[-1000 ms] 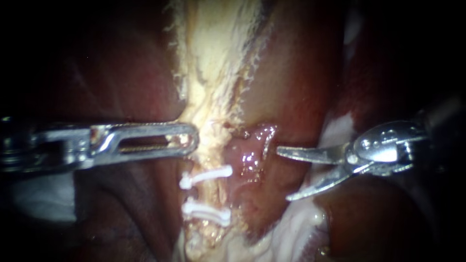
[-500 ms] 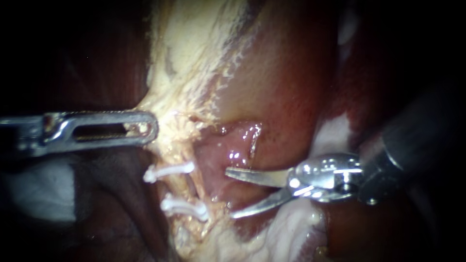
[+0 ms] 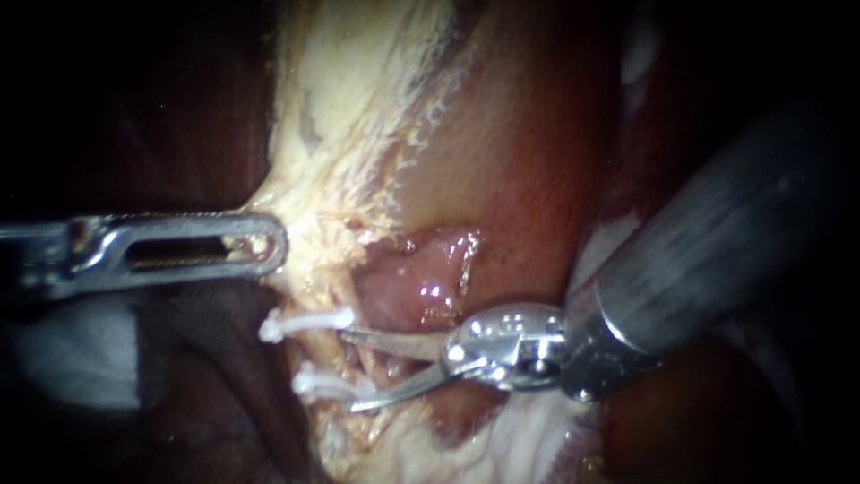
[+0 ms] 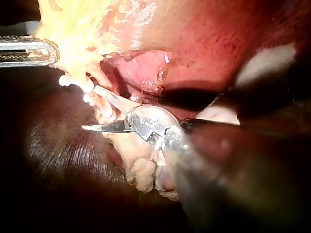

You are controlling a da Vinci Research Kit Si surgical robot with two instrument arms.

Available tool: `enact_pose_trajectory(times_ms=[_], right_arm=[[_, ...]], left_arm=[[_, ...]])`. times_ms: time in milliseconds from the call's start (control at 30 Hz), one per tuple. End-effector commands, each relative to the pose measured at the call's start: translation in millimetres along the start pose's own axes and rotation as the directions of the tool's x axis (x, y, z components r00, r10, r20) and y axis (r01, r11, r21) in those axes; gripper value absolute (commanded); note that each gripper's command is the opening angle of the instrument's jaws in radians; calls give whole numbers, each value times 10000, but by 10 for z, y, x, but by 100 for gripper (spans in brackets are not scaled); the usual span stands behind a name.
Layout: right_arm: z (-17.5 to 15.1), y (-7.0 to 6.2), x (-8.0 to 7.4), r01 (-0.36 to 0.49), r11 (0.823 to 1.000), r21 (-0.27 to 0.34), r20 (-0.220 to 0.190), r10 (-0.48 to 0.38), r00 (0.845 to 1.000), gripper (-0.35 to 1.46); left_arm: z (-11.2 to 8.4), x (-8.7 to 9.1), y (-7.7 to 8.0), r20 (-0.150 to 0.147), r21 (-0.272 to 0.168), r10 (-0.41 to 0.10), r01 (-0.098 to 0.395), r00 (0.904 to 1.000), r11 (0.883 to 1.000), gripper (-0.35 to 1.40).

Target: Go to the cutting position left tube

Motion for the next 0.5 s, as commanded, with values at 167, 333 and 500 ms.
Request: enact_pose_trajectory(times_ms=[167,333,500], right_arm=[[6,5,-2,-74,10000,-18,41,74,10000,143],[13,9,-1,-68,10000,21,41,68,10000,143],[20,11,1,-32,10000,65,44,31,10000,143]], left_arm=[[0,1,-1,5,-12,-7,7,10000,10000,-35],[-1,1,-4,15,-24,-16,16,10000,10000,-35],[-1,2,-6,22,-33,-22,22,10000,10000,-35]])
